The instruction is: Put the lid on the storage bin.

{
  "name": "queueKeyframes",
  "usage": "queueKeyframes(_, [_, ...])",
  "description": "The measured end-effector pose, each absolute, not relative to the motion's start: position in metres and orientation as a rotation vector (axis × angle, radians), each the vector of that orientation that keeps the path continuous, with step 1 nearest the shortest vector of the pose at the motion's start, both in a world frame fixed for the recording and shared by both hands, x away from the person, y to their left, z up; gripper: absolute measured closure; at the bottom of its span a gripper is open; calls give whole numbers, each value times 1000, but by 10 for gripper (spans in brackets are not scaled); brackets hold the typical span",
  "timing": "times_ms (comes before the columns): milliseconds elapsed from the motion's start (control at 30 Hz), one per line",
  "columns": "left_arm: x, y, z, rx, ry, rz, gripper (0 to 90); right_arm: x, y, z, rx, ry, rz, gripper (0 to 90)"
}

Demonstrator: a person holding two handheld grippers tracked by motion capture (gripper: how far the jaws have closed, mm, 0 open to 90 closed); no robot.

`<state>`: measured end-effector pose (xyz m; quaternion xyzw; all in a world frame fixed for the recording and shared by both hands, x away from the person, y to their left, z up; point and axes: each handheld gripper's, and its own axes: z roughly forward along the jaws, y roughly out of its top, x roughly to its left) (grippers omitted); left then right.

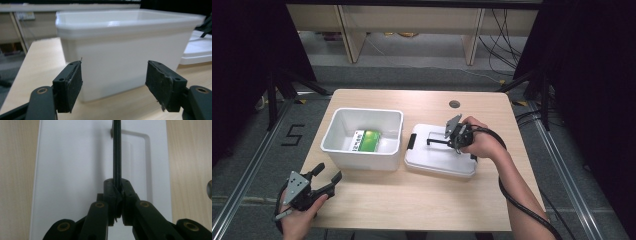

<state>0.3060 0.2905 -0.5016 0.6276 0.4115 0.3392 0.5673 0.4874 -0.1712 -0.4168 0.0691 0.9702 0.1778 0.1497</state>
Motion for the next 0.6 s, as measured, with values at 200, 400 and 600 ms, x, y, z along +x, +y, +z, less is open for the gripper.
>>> queueKeyframes(200, [299, 273, -460, 1543, 831, 764, 330, 480, -182, -386, 159, 2753, 547, 855])
queueKeyframes(400, [305, 254, -415, 1639, 677, 755, 350, 472, -190, -359, 174, 2722, 568, 855])
queueKeyframes(600, [323, 230, -383, 1703, 554, 719, 365, 461, -194, -336, 135, 2691, 643, 854])
